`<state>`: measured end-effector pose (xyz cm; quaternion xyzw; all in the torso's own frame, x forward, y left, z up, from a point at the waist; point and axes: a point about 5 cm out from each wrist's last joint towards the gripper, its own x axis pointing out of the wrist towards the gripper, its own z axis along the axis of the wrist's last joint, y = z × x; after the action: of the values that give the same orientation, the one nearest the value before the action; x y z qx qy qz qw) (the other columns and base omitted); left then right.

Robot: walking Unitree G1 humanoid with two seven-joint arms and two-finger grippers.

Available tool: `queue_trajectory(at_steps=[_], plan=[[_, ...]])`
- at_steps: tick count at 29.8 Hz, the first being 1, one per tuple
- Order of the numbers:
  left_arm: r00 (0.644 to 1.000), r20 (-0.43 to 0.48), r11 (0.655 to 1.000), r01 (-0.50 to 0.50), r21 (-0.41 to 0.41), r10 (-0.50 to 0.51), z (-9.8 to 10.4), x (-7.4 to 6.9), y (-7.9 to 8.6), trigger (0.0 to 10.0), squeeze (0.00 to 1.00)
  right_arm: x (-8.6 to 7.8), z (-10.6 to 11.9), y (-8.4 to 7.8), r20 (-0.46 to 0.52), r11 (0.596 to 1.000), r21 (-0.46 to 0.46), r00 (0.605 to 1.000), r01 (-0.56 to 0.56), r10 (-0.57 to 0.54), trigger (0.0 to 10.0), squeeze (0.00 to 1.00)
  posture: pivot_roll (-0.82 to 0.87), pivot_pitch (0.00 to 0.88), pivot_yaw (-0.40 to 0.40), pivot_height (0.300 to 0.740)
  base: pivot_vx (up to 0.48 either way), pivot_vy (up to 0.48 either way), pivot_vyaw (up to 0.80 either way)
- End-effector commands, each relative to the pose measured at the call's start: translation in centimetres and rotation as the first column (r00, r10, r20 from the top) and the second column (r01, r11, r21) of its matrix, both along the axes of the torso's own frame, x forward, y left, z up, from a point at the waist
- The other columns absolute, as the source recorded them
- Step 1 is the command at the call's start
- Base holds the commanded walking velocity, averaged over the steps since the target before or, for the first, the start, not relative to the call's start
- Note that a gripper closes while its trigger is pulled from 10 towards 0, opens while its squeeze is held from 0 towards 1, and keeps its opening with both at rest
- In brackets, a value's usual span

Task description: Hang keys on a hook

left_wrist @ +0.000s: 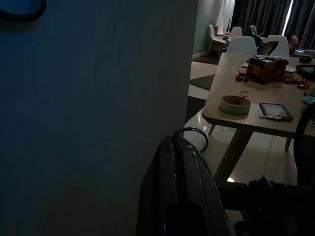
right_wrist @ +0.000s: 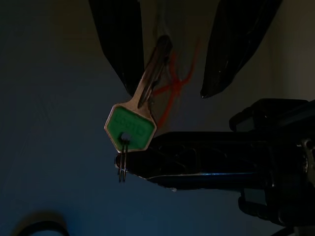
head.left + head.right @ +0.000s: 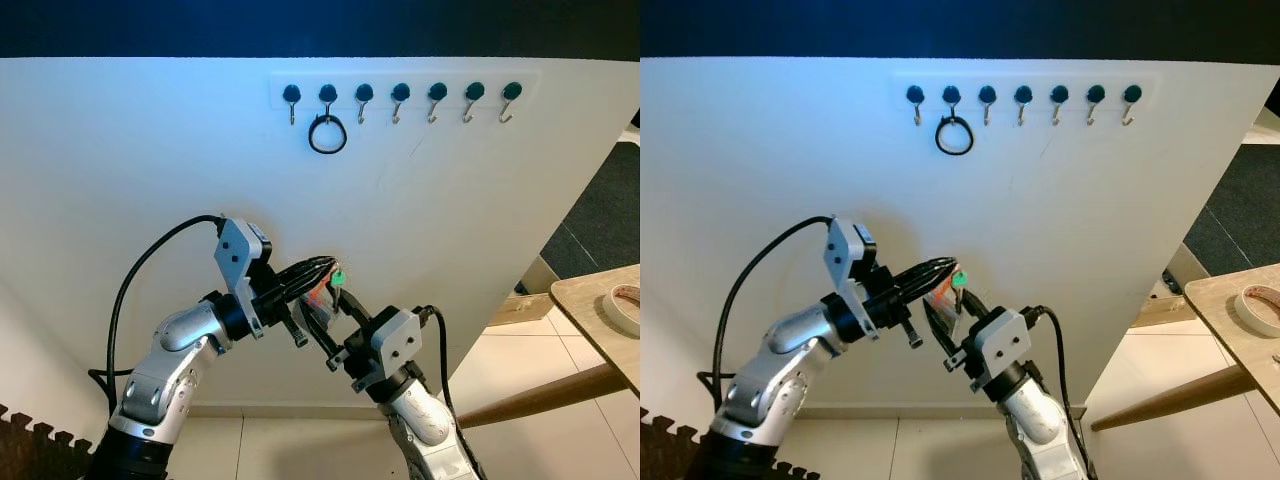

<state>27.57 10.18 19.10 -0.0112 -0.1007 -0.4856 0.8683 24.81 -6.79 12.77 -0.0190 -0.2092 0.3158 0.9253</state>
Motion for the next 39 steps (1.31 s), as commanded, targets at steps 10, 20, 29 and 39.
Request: queue_trajectory(at_steps=[10,20,29,39], plan=[[1.0,0.011,0.999,0.017,0.044,-0.017,-0.08,-0.37,0.02,10.0,0.0,-0.21,0.04,0.03,-0.021,0.999,0.028,1.0,-0.016,0.017,0.0,0.0,0.04,0.081,0.012,0.74,0.0,0.0,0.0],[1.0,0.012,0.998,0.021,0.052,-0.021,-0.08,-0.35,0.03,10.0,0.0,-0.15,0.02,0.02,-0.022,0.999,0.028,1.0,-0.016,0.017,0.0,0.0,0.04,0.079,0.013,0.74,0.0,0.0,0.0],[1.0,0.014,0.998,0.016,0.054,-0.016,-0.07,-0.27,0.17,10.0,0.0,-0.08,0.06,0.09,-0.021,0.999,0.03,1.0,-0.02,0.02,0.0,0.0,0.05,0.077,0.014,0.74,0.0,0.0,0.0],[0.999,0.039,0.998,-0.028,0.063,0.025,-0.11,0.21,0.33,10.0,1.0,-0.09,0.03,0.08,-0.02,0.999,0.031,1.0,-0.019,0.02,0.0,0.0,0.04,0.068,0.015,0.74,0.0,0.0,0.0]])
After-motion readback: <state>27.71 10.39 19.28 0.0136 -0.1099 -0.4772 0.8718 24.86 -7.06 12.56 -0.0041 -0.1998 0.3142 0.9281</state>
